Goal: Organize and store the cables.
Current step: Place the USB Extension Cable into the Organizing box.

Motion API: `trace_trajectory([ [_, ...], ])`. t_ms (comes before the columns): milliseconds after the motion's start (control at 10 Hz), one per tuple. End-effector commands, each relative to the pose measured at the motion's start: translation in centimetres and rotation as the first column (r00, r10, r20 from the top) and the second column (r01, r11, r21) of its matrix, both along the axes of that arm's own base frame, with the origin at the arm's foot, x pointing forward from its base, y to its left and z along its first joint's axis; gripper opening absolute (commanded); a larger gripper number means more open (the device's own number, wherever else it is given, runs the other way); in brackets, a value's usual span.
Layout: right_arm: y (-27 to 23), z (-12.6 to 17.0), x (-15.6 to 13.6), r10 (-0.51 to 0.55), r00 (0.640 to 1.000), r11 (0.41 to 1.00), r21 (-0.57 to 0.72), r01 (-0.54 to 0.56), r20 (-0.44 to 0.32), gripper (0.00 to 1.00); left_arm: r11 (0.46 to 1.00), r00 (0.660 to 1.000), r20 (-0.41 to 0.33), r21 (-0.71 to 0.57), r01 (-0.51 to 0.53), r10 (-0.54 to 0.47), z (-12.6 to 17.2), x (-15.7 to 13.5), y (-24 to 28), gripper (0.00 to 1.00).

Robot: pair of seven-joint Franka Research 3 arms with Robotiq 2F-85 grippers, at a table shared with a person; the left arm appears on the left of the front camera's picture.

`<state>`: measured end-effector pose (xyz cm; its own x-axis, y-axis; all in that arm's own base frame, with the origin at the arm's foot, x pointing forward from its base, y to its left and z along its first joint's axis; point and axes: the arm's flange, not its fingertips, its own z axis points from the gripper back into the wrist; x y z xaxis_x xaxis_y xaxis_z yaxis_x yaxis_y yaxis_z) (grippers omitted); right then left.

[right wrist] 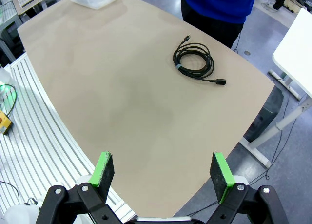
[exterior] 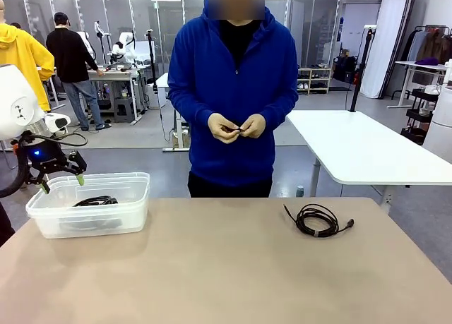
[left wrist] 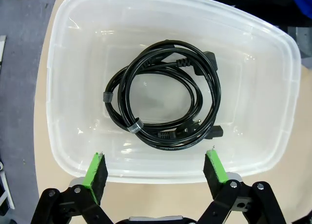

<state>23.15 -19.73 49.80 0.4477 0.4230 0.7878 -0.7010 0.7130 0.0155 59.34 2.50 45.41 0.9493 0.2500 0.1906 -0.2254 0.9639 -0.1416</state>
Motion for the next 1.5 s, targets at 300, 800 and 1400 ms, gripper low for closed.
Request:
trace_trajectory([
  [300,-0.1,0.0,-0.2,0.015,1.0,1.0,-0.003,-0.015,0.006,1.0,0.957,0.949,0.125,0.026,0.287,-0.288,6.3,-3.0,-0.6,1.0],
  [800,-0.1,0.0,-0.2,0.015,1.0,1.0,-0.003,-0.015,0.006,1.0,0.829,0.799,0.251,0.029,0.559,-0.547,9.6,-13.3,0.7,1.0],
  [1400,-0.1,0.0,-0.2,0.015,1.0,1.0,-0.003,-0.015,0.006,1.0,0.637,0.576,0.316,0.138,0.758,-0.754,6.4,-21.3,4.3,1.0],
])
